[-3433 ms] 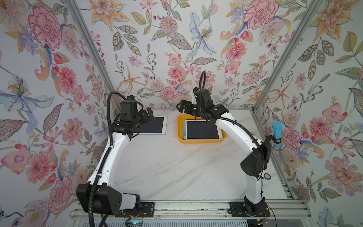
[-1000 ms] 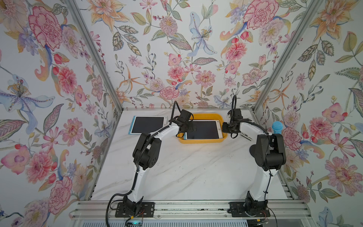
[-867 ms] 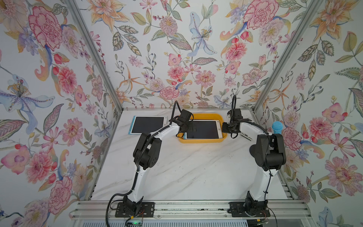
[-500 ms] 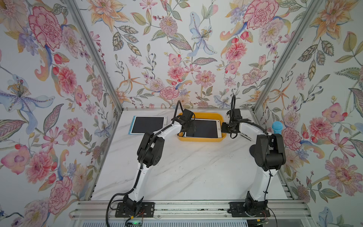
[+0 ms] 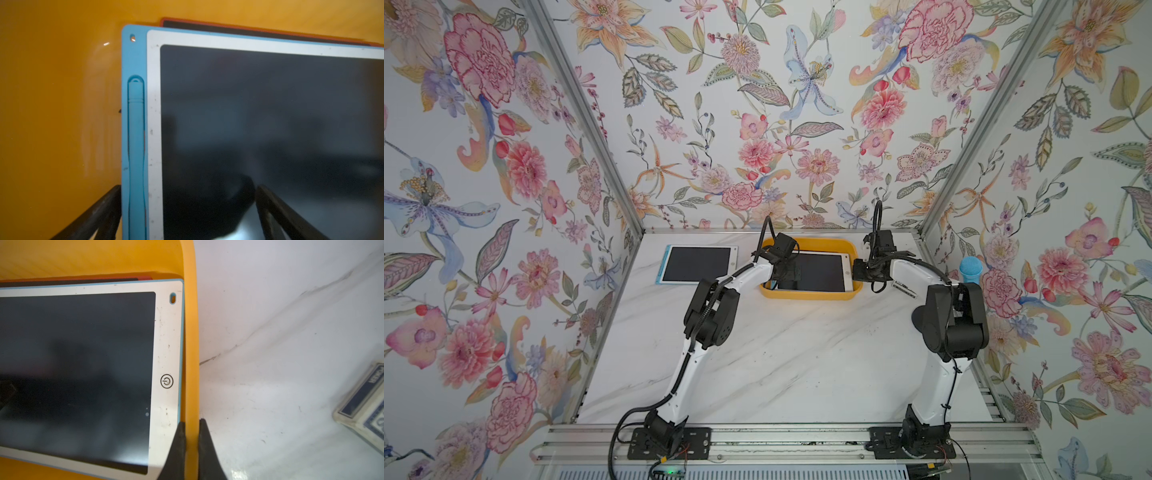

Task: Take out the writing tablet from the storage box
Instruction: Pick up the writing tablet from the storage box.

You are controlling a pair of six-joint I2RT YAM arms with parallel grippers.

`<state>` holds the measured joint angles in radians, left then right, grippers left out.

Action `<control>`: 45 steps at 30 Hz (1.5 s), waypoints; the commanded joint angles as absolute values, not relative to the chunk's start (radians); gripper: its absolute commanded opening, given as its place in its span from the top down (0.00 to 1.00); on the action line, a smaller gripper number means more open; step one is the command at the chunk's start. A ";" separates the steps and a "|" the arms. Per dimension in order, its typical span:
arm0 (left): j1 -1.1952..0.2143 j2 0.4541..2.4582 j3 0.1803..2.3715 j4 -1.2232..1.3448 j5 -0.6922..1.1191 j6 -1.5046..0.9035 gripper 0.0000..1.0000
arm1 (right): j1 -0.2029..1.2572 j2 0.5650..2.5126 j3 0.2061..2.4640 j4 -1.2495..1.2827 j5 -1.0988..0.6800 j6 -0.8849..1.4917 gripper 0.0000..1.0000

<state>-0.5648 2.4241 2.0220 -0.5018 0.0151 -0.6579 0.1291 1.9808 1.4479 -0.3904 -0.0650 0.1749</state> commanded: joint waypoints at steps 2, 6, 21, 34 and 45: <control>-0.557 2.438 2.036 -0.549 0.019 -0.662 0.00 | 0.135 1.983 1.426 -0.383 -0.066 0.156 1.00; -0.557 2.422 2.041 -0.544 0.063 -0.688 0.00 | 0.145 1.979 1.422 -0.383 -0.068 0.156 1.00; -0.568 2.302 2.039 -0.508 0.187 -0.780 0.00 | 0.172 1.964 1.416 -0.380 -0.080 0.173 1.00; -0.566 2.179 1.964 -0.482 0.239 -0.825 0.00 | 0.178 1.953 1.404 -0.379 -0.082 0.182 1.00; -0.549 2.080 1.831 -0.424 0.248 -0.895 0.15 | 0.167 1.941 1.395 -0.379 -0.082 0.194 1.00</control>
